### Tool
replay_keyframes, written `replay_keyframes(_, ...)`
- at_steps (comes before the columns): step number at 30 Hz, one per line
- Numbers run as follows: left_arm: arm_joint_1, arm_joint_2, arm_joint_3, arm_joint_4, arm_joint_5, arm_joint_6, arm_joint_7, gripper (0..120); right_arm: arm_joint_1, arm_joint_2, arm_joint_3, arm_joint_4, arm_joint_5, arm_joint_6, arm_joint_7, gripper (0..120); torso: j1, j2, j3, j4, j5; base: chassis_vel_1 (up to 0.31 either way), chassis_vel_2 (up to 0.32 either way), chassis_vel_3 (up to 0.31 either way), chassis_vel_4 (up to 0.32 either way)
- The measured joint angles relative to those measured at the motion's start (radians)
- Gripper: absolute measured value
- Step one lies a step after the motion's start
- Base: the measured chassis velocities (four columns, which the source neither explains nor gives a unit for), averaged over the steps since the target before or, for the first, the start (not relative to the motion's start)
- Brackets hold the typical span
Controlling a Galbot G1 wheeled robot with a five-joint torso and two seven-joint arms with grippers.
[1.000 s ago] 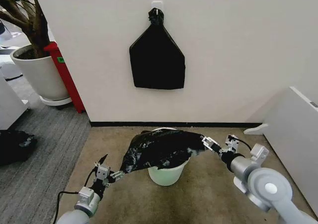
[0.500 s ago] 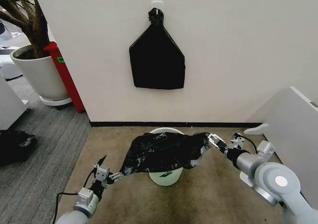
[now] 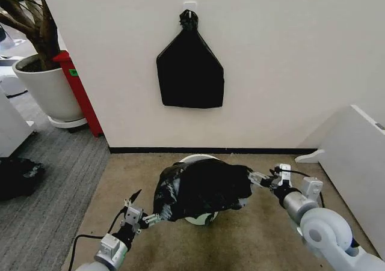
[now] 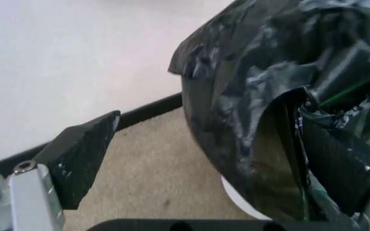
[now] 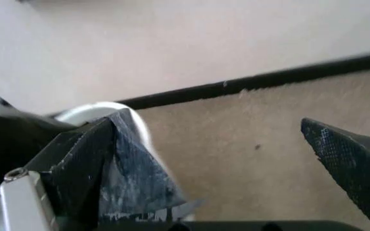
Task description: Place the garbage bag over the trash bin.
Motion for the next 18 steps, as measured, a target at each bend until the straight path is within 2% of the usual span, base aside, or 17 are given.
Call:
replay_keyframes(2,0.005,0.007,-0.004,-0.005,0.000,-0.010,0.015,100,0.015,0.010,0.012,0.036,0.168,-0.028,0.084,100,0.000,0.000,0.000,-0.0002,-0.0002,0.000,0.000,0.000,0.000)
replay_keyframes(3,0.010,0.011,-0.008,-0.009,-0.001,-0.017,0.028,100,0.041,0.024,0.022,0.060,0.318,-0.053,0.172,100,0.000,0.000,0.000,0.0000,-0.0002,0.000,0.000,0.000,0.000)
replay_keyframes(4,0.010,0.011,-0.008,-0.009,-0.001,-0.017,0.028,100,0.041,0.024,0.022,0.060,0.318,-0.053,0.172,100,0.000,0.000,0.000,0.0000,-0.0002,0.000,0.000,0.000,0.000)
replay_keyframes(9,-0.001,0.015,-0.012,-0.005,-0.014,-0.023,0.041,100,0.172,0.052,0.053,0.097,0.780,-0.079,0.530,100,0.000,0.000,0.000,0.0001,0.0000,0.000,0.000,0.000,0.000)
replay_keyframes(11,-0.011,0.013,-0.011,0.004,-0.020,-0.023,0.043,100,0.260,0.066,0.104,0.091,1.066,-0.056,0.768,100,0.000,0.000,0.000,0.0003,-0.0003,0.000,0.000,0.000,0.000)
replay_keyframes(12,-0.011,0.013,-0.011,0.004,-0.020,-0.023,0.043,100,0.260,0.066,0.104,0.091,1.066,-0.056,0.768,100,0.000,0.000,0.000,0.0003,-0.0003,0.000,0.000,0.000,0.000)
replay_keyframes(13,-0.013,0.012,-0.010,0.008,-0.021,-0.023,0.046,100,0.284,0.070,0.131,0.072,1.181,-0.048,0.847,100,0.000,0.000,0.000,0.0006,-0.0004,0.000,0.000,0.000,0.000)
replay_keyframes(15,-0.015,0.011,-0.010,0.011,-0.021,-0.023,0.048,100,0.291,0.067,0.160,0.049,1.274,-0.050,0.889,100,0.000,0.000,0.000,0.0005,0.0000,0.000,0.000,0.000,0.000)
replay_keyframes(18,-0.017,0.008,-0.009,0.015,-0.021,-0.024,0.051,100,0.264,0.051,0.186,0.034,1.289,-0.095,0.878,100,0.000,0.000,0.000,0.0000,0.0000,0.000,0.000,0.000,0.000)
